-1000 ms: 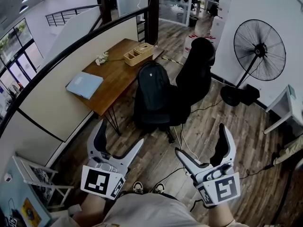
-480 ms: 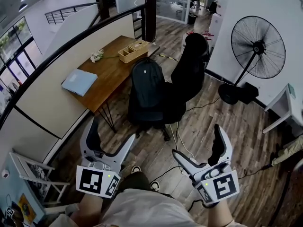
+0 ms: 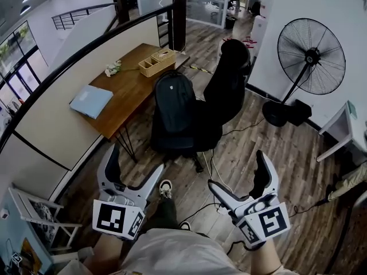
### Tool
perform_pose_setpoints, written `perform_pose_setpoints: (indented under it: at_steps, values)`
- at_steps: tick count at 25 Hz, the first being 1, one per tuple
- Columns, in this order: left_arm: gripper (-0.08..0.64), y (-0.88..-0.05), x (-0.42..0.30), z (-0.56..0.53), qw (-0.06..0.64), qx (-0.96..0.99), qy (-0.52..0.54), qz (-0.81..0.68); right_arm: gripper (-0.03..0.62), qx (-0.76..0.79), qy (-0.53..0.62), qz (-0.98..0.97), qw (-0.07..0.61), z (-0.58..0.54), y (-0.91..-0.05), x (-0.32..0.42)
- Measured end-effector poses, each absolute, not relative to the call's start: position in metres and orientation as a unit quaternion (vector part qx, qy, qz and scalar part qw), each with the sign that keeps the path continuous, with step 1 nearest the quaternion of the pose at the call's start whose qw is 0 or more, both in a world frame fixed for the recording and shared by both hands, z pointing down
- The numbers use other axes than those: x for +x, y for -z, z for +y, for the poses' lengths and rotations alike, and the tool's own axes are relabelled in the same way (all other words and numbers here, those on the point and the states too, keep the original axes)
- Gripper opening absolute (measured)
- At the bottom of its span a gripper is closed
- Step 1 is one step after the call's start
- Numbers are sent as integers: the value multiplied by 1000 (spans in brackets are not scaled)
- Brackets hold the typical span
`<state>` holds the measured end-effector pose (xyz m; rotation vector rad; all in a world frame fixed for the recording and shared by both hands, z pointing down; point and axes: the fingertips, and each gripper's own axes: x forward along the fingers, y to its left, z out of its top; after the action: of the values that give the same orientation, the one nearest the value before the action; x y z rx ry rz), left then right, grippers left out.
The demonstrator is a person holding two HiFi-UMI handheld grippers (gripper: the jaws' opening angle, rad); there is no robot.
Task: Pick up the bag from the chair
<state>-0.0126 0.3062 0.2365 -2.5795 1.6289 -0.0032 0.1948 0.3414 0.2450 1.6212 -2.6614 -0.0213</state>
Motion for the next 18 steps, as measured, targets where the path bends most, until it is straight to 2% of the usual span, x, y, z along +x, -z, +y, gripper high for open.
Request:
perform_pose_setpoints:
  at_steps: [9,18]
  values:
    - [453,-254,-23,243,34,-843,15,536,597,528,9,-849,28,273,-255,192]
    - [453,-265,-55,122,13,-849,27,527,597,527,-6,-848,62,155,-267,152]
